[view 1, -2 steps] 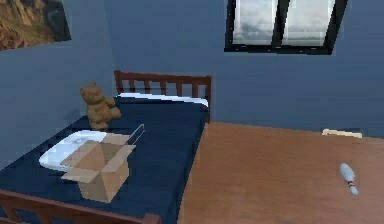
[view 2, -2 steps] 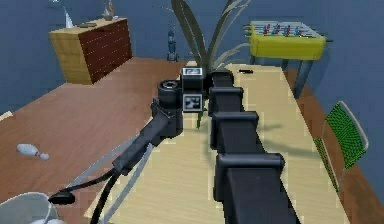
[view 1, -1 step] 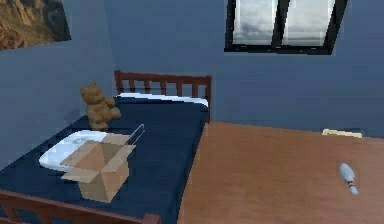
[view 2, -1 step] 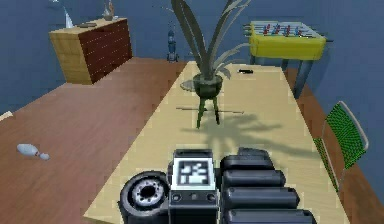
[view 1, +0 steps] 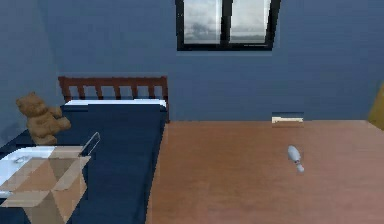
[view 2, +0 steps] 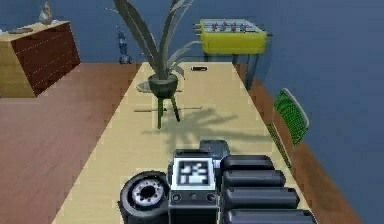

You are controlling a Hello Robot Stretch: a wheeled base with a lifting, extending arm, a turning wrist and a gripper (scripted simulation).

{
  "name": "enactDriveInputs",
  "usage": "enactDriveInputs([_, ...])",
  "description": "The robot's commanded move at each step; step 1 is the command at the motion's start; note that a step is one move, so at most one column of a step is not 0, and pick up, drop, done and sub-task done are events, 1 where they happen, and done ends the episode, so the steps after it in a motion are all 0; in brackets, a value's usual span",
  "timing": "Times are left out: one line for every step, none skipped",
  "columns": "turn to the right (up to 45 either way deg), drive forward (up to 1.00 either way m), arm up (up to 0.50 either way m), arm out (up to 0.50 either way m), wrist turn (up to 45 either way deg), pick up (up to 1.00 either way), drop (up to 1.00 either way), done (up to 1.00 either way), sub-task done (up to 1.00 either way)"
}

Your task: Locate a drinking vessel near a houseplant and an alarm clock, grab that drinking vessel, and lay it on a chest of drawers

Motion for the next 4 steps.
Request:
enactDriveInputs([0.0,0.45,0.0,0.0,0.0,0.0,0.0,0.0,0.0])
enactDriveInputs([45.0,0.0,0.0,0.0,0.0,0.0,0.0,0.0,0.0])
enactDriveInputs([9.0,0.0,0.0,0.0,0.0,0.0,0.0,0.0,0.0])
enactDriveInputs([0.0,0.35,0.0,0.0,0.0,0.0,0.0,0.0,0.0])
